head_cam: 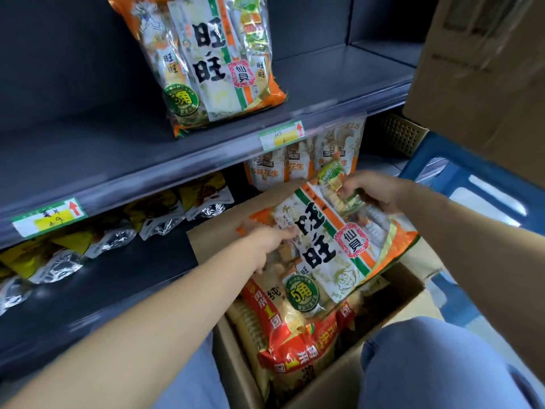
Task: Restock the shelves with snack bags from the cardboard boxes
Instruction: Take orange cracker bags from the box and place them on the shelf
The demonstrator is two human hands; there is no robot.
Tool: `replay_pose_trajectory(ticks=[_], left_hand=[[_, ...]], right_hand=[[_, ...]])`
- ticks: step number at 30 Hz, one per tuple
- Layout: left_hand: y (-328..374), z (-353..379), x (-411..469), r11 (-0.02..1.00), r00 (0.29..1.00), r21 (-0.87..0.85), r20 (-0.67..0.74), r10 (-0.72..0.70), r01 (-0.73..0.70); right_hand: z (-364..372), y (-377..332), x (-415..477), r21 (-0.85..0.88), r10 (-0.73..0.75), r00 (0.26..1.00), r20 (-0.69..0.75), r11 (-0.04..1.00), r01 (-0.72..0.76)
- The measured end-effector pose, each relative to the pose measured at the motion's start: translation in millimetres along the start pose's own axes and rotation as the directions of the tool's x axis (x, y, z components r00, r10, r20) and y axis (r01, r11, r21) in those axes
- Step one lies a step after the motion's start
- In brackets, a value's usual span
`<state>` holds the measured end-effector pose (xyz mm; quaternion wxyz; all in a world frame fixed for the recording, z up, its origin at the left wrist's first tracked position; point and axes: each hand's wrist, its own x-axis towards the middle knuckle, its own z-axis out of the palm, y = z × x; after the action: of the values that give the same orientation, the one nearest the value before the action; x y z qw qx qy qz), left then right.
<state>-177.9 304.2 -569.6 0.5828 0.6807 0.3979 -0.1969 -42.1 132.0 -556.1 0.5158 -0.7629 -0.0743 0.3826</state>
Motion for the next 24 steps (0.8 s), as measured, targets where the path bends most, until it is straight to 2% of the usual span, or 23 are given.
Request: replay_pose_trajectory(ticks=[2, 3, 5, 10, 15, 19, 21, 23, 24], left_hand=[[11.9, 1.2, -4.9, 0.985, 0.985, -0.098, -0.113, 0.134, -0.145], [18.8, 1.2, -6.5, 0.970, 0.962, -0.095, -0.180, 0.206, -0.225], [36.7, -2.4, -15.3, 0.937, 0.902, -0.025, -0.281, 0.329, -0.349], [92.8, -27.5, -36.5, 0.842, 0.746, 0.118, -0.412, 0.524, -0.526], [148.3, -60.8, -58.1, 0.724, 0.566, 0.276, -0.474, 0.675, -0.632], [183.4, -99.8, -67.7, 0.584, 0.325, 0.423, -0.541, 0.776, -0.693], [191.5, -119.2, -65.3, 0.527, 0.229, 0.498, -0.540, 0.810, -0.689], [191.8, -136.3, -55.9, 0.504, 0.197, 0.510, -0.539, 0.819, -0.697], [188.8, -142.6, -50.9, 0.517, 0.216, 0.493, -0.544, 0.811, -0.700]], right_hand=[[-6.2, -14.5, -8.1, 0.076, -0.060, 0.998, -0.009, 0.995, 0.060], [-9.3, -21.5, -10.8, 0.103, -0.090, 0.996, -0.020, 0.990, 0.092], [-14.6, -36.9, -14.4, 0.142, -0.146, 0.989, -0.035, 0.978, 0.150], [-16.6, -93.4, -25.2, 0.201, -0.296, 0.949, -0.111, 0.928, 0.314], [-4.8, -156.0, -22.6, 0.223, -0.449, 0.861, -0.241, 0.838, 0.499], [13.0, -201.8, -10.2, 0.211, -0.535, 0.767, -0.354, 0.753, 0.623], [22.1, -221.1, 0.0, 0.166, -0.566, 0.717, -0.407, 0.726, 0.668], [34.1, -232.9, 11.0, 0.089, -0.559, 0.690, -0.459, 0.744, 0.662], [40.3, -235.4, 17.9, 0.023, -0.558, 0.683, -0.471, 0.766, 0.642]])
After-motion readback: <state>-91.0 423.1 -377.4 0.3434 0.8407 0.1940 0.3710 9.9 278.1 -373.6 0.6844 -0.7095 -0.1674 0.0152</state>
